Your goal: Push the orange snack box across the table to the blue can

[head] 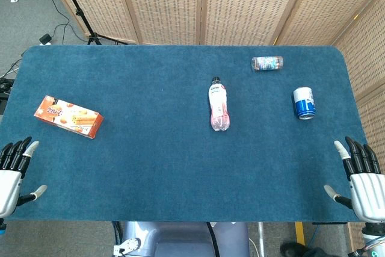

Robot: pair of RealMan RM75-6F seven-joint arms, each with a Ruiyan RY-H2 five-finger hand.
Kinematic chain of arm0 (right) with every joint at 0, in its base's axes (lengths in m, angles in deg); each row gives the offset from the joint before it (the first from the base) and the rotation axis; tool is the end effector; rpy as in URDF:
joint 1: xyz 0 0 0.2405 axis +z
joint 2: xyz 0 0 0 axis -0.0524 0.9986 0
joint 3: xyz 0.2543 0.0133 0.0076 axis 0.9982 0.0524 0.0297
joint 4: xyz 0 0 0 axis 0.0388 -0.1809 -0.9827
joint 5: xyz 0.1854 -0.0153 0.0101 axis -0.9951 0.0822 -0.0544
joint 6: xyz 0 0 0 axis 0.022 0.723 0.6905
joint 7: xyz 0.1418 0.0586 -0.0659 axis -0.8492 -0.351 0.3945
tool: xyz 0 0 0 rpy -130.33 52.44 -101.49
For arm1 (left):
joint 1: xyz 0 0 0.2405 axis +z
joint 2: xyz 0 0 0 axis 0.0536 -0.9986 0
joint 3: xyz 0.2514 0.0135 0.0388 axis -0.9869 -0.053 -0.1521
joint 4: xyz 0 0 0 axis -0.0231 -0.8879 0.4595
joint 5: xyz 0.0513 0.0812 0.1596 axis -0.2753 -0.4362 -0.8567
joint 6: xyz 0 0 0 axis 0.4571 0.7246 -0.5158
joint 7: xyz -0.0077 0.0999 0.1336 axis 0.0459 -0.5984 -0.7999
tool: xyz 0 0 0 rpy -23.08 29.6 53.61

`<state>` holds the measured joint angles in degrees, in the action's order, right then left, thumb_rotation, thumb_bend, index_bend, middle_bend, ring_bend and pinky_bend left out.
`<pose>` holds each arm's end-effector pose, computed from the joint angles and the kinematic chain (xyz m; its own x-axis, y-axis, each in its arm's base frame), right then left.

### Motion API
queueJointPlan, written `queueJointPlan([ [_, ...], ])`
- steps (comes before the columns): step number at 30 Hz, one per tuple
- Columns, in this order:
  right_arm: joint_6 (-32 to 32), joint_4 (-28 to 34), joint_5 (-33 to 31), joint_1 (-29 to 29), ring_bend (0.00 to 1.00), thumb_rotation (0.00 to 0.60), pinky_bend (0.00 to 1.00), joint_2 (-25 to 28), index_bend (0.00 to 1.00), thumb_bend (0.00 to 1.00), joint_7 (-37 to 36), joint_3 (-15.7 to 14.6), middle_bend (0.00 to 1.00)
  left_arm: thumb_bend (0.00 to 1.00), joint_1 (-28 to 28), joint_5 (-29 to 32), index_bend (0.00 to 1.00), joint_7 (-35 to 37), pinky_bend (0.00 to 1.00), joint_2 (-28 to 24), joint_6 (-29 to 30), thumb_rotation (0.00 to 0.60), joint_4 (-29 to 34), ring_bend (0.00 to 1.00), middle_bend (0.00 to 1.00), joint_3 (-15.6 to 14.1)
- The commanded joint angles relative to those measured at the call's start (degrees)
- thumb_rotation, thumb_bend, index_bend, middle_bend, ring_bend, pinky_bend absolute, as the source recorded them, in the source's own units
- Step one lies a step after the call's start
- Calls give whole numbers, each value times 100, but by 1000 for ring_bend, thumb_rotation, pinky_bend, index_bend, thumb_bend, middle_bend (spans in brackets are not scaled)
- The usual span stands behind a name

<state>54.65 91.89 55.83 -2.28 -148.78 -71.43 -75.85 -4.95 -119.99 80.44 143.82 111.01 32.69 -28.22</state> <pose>-0.2700 -0.1811 0.2039 0.4560 0.1081 0.8834 -0.8858 -0.0412 0.4622 -0.2765 0.1742 0.1784 0.4319 -0.0106 0.9019 0.8986 -0.0810 -0.4312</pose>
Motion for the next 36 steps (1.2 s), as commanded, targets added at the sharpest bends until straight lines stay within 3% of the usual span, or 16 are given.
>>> queueJointPlan([
  [1,-4,1,-1,2,0,600,0,1,0,0,-1,-1,0,0,3,4,0,1,0,0,-2,600,-4,0,0,-3],
  [14,-55,31,-24,26,0,600,0,12,0,0,-2,2,0,0,-30,23,0,77,0,-52,-91,600,-25,0,0,-13],
  [16,-61,32,-23,26,0,600,0,19,0,0,-17,-2,0,53,-49,33,0,90,0,-65,-146,600,-24,0,0,-24],
  [17,-62,34,-21,26,0,600,0,22,0,0,-20,-4,0,187,-65,34,0,105,0,-78,-183,600,-23,0,0,-31],
  [20,-55,59,-9,19,0,600,0,44,0,0,-74,-14,0,825,-161,130,0,264,0,-135,-394,600,-1,0,0,-21],
  [21,-45,63,-8,15,0,600,0,54,0,0,-95,-12,0,956,-198,195,0,340,0,-162,-465,600,21,0,0,6],
  [22,-36,66,-14,12,0,600,0,64,0,0,-114,-8,0,994,-242,279,0,428,0,-188,-536,600,40,0,0,50],
  [28,-60,70,-79,19,0,600,0,112,0,0,-228,17,0,1000,-890,1071,0,1965,0,-587,-1806,600,-146,0,0,419],
  [36,-142,74,-116,53,0,600,0,82,0,0,-139,14,0,1000,-1528,1398,0,3479,0,-658,-2984,600,-1037,0,0,670],
])
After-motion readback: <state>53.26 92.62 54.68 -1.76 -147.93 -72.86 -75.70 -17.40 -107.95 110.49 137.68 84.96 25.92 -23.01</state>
